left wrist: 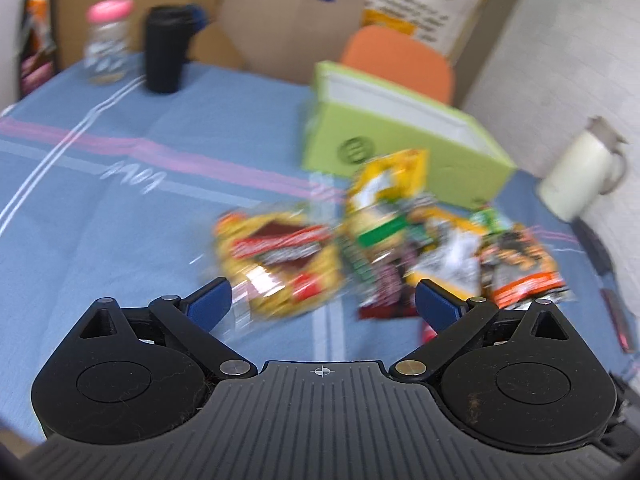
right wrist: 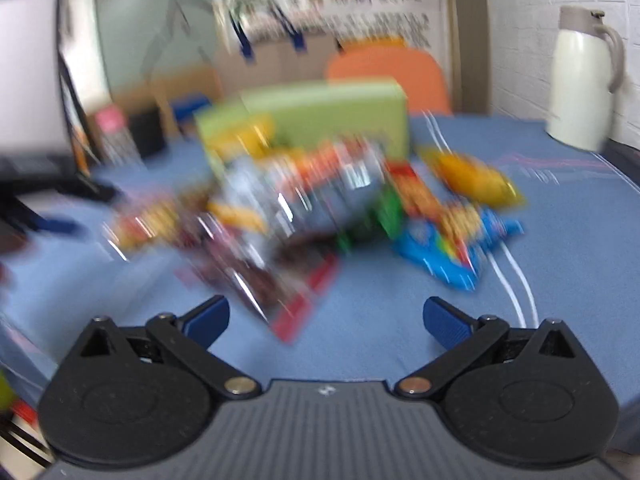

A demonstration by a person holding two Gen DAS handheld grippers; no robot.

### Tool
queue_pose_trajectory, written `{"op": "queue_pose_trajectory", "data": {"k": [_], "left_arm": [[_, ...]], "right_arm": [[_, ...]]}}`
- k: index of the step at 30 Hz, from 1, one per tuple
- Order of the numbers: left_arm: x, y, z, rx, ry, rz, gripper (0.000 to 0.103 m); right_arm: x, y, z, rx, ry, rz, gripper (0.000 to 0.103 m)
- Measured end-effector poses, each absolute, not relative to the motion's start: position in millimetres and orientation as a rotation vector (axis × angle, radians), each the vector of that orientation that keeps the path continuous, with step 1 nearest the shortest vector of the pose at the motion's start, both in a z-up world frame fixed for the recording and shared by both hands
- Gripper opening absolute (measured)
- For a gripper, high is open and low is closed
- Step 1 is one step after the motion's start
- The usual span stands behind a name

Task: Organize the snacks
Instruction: 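Reach the left gripper to the silver snack bag and close on it, then lift the silver bag with the left gripper and release it into the green box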

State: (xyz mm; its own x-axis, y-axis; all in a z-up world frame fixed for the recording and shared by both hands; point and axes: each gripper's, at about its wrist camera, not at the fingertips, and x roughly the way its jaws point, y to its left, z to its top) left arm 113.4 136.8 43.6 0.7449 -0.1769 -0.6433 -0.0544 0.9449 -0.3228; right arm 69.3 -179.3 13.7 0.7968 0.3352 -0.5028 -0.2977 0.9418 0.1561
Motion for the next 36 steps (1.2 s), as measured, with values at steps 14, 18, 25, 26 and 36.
{"op": "queue_pose_trajectory", "data": {"k": [14,18,25,26,36], "left_arm": [[198.7,41.8,54.6,-0.38,0.852,-0.403,0.069],[196.2,32.6,43.6,-0.35,0.871,-0.393,0.067],[190.5,14.9,36.7,-0.358,0.906,-0.473,0.051],[188.2,11.9,35.0,-0.342,0.901,-0.473,0.049],[163.4,-17.6,30.6,-0.283,0.908,-0.527,0.051]], "right_arm": [[133.2,-172.5,21.3,-0.056,0.478,0.407,0.102],[145.9,-173.6,14.5,-0.047,0.488,0.45,0.101],[142.9,-172.4,5.1,-0.049,0.512,0.489,0.068],[140.3,-175.4,3.8,-0.043,0.514,0.481,0.068],[107.4,-201.5,-7.0,0.048,0.539,0.432,0.077]]}}
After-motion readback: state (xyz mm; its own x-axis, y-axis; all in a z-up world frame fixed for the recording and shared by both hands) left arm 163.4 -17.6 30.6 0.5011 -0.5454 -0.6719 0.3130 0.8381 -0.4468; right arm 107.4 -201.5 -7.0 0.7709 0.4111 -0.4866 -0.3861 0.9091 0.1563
